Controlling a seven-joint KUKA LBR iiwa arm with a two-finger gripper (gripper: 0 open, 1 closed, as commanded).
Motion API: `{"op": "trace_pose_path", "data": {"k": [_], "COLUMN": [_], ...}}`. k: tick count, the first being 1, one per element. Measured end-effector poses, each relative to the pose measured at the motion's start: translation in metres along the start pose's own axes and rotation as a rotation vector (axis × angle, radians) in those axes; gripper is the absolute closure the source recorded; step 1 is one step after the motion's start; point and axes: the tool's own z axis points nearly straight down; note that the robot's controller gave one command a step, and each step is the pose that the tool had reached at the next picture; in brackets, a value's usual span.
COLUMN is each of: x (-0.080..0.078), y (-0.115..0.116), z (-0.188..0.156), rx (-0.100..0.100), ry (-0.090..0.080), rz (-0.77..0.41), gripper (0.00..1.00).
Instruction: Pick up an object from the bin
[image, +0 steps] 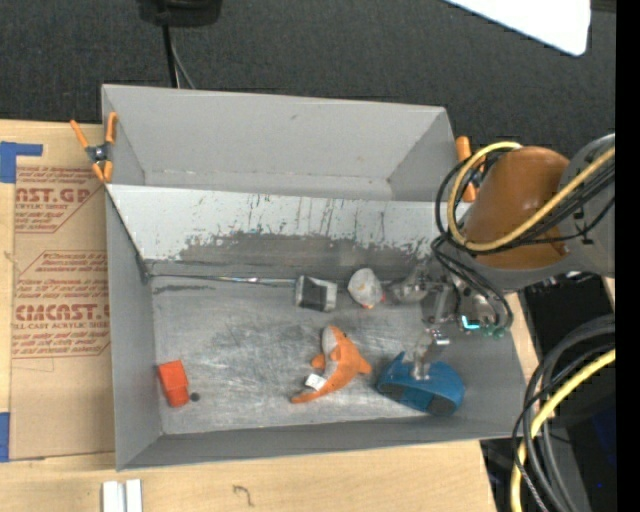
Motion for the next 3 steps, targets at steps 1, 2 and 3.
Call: {"op": "trace_pose_path", "data": {"k": [1, 2, 3], "x": [-0.002, -0.002, 0.023], "y": [0.000, 0.000, -0.005], "z": [-0.004, -0.004, 0.032], "rx": [0.001, 0.001, 0.000], "ry": [-0.007, -0.007, -0.009], "rz": [-0.001, -0.002, -0.104], "gripper": [0.00, 0.00, 0.00]}}
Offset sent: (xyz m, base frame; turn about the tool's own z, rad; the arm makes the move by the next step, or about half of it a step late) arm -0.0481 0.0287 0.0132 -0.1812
